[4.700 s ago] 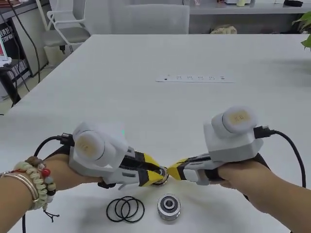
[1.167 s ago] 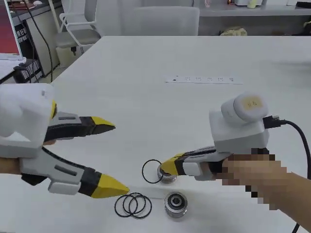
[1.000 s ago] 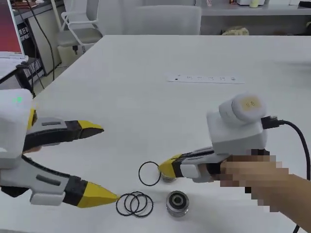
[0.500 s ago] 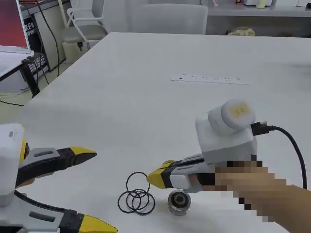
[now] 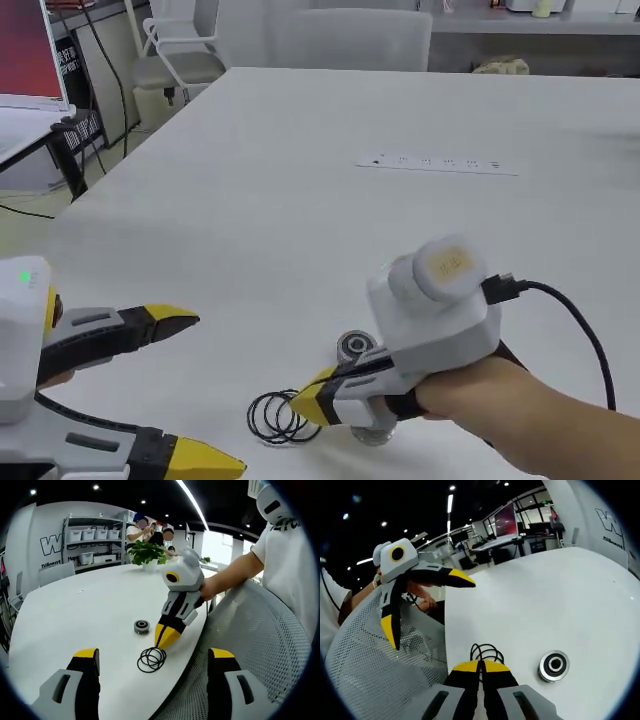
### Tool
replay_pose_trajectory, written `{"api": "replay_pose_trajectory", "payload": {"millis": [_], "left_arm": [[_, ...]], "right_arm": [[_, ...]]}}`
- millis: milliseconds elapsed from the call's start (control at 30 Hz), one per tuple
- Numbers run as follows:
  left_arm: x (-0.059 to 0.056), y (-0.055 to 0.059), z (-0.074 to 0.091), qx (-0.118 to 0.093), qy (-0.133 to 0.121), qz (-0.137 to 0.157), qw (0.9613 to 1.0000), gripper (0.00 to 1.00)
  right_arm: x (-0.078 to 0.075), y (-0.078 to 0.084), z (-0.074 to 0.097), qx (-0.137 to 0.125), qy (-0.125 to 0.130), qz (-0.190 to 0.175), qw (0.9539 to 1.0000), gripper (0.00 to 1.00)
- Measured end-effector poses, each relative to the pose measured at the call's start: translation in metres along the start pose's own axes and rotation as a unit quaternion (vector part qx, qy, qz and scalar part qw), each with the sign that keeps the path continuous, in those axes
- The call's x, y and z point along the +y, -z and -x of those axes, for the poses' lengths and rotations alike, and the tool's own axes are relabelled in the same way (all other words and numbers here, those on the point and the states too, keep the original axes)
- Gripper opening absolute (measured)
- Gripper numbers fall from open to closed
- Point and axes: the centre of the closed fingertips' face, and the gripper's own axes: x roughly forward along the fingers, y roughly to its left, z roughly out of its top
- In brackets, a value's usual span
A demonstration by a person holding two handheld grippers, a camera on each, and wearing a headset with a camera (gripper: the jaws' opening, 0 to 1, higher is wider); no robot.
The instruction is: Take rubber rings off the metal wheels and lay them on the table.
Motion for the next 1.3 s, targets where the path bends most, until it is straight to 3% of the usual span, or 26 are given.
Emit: {"api": "replay_pose_trajectory", "payload": {"millis": [467,767,1133,1300], "left_arm": [[0.001,0.001,0.001,-0.004,-0.004,0.015,0.9999,0.86],[0.001,0.002,0.0,0.0,-0.003,0.017,0.9999,0.86],[0.002,0.005,0.0,0.007,0.001,0.019,0.9998,0.86],[0.002,0.005,0.0,0.006,0.004,0.021,0.9998,0.87]], "right_arm": [[-0.007,0.006,-0.001,0.015,0.015,0.013,0.9997,0.03],[-0.012,0.004,0.004,0.009,0.021,0.012,0.9997,0.03],[-0.012,-0.017,0.016,-0.032,0.014,0.002,0.9994,0.04],[-0.014,-0.025,0.023,-0.045,0.013,-0.001,0.9989,0.09]]}}
